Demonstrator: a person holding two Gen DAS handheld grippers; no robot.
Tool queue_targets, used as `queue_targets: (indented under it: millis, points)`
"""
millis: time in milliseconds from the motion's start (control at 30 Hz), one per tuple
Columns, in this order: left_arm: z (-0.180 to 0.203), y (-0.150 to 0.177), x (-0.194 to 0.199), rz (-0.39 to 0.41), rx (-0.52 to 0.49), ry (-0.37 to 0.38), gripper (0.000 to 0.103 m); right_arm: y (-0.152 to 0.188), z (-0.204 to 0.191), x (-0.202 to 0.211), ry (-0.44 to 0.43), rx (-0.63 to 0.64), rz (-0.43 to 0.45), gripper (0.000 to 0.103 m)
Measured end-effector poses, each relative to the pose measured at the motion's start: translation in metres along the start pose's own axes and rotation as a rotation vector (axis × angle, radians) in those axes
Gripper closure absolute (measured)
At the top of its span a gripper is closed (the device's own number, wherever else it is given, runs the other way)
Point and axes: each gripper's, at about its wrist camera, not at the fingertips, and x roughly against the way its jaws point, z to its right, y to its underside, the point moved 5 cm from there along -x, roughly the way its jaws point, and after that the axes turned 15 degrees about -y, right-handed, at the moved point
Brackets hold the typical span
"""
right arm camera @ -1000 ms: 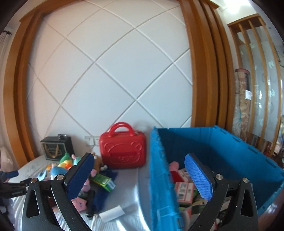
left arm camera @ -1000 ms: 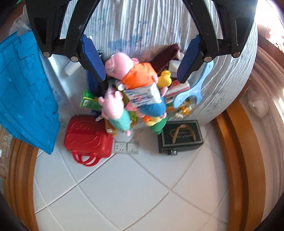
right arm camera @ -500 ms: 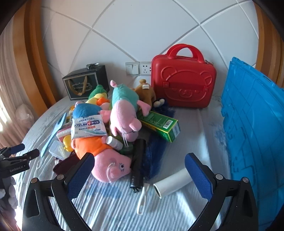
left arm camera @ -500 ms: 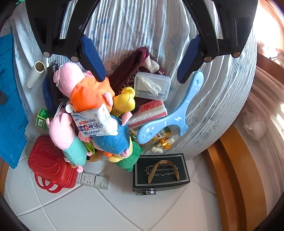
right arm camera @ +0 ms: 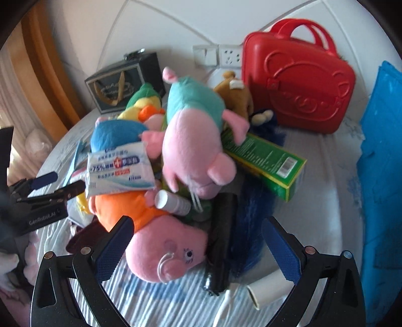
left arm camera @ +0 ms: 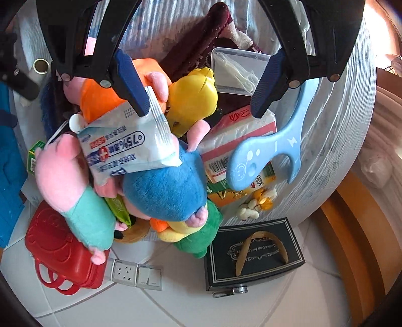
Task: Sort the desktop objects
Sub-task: 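Grasp the orange-shirted pink pig plush with both grippers and lift it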
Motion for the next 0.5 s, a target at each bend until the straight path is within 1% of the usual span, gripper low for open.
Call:
queue_targets:
  millis: [33,100,200,233,267,300,333,367,400,433,467,500]
  points:
    - [-0.003,-0.001,-0.003,-0.006,0.013,0.0,0.02,0.005,-0.003,-0.013,-0.019,-0.004,-0.032,0.002]
    - [-0.01,-0.002,-0.006,-0.004,0.03,-0.004,0.02,0.016,-0.014,-0.034,-0.084,-0.009,-0.084,0.002]
    - [-0.016,0.002,-0.009,-0.009,0.031,-0.016,0.02,0.03,-0.033,-0.064,-0.125,0.044,-0.149,0.002]
    - [-0.015,0.004,-0.01,-0.014,0.025,-0.015,0.02,0.034,-0.037,-0.076,-0.123,0.069,-0.17,0.002]
    - [-0.014,0.006,-0.011,-0.019,0.018,-0.015,0.02,0.038,-0.037,-0.087,-0.086,0.096,-0.19,0.005]
    - [-0.012,0.01,-0.01,-0.023,0.013,-0.013,0.02,0.041,-0.031,-0.094,0.0,0.13,-0.198,0.012]
    - [-0.009,0.014,-0.009,-0.024,0.005,-0.006,0.02,0.044,-0.026,-0.095,0.009,0.143,-0.198,0.013]
    - [-0.006,0.019,-0.006,-0.023,-0.004,0.003,0.02,0.046,-0.02,-0.089,-0.019,0.124,-0.187,0.015]
    - [-0.003,0.025,-0.003,-0.023,-0.015,0.013,0.02,0.048,-0.013,-0.081,-0.024,0.108,-0.184,0.018]
    - [0.002,0.03,0.001,-0.023,-0.029,0.026,0.02,0.051,-0.006,-0.072,-0.013,0.105,-0.182,0.019]
    - [0.007,0.037,0.006,-0.021,-0.046,0.046,0.02,0.055,0.003,-0.062,0.006,0.103,-0.178,0.023]
    - [0.013,0.043,0.011,-0.018,-0.064,0.065,0.02,0.061,0.013,-0.053,0.031,0.099,-0.179,0.023]
